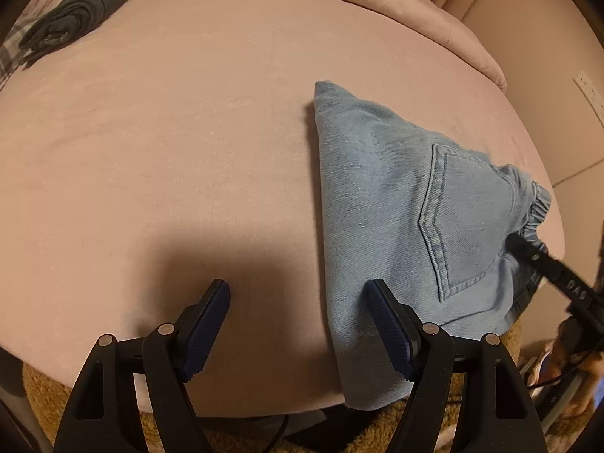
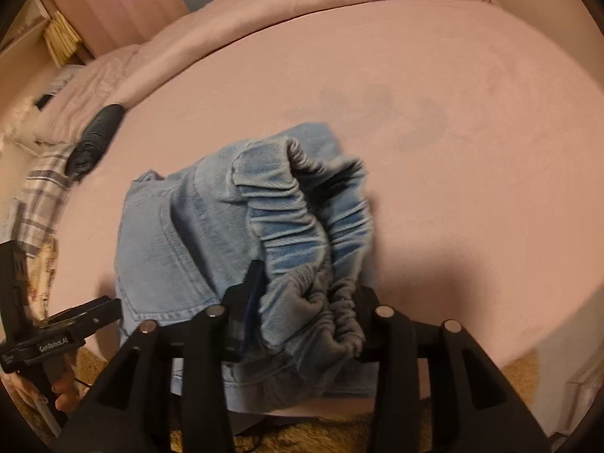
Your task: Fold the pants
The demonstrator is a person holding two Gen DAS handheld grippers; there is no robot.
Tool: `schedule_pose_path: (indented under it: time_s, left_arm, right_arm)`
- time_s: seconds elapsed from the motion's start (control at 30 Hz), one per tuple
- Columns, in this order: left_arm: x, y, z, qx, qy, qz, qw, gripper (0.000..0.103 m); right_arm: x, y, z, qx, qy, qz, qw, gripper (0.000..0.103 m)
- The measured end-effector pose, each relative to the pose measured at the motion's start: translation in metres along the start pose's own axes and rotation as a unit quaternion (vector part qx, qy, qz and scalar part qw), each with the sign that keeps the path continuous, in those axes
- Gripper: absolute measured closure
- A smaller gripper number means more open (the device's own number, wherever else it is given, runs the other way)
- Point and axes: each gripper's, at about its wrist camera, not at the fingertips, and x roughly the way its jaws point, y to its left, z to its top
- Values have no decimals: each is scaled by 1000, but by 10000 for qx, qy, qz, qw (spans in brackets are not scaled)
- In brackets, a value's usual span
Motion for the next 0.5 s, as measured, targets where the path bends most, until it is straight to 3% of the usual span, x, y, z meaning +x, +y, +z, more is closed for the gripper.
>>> schedule_pose_path:
  time_s: [0.1,0.23,0.3,0.43,0.5]
  left_arm:
    - [-2,-1,1,15,-14,-4,10000,28]
    - [1,-3,1,52,-62,44,10000,28]
    - [1,-3,0,52,-56,34,10000,28]
    - [4,-1,-2,-36,-45,-3,10000,28]
    - [4,-1,-6,-9,-74,-3,10000,28]
  right_arm:
    - [-27,15,8,-218,-332,-329,9987,50]
    - [-59,33,15,-563,-730,-249,9954,46]
    - [-62,43,16,-889,-851,31,9924,47]
    - [-20,67,21,-1172,-283,526,9913,58]
    - [7,70,22,-1236,-54,203,9921,62]
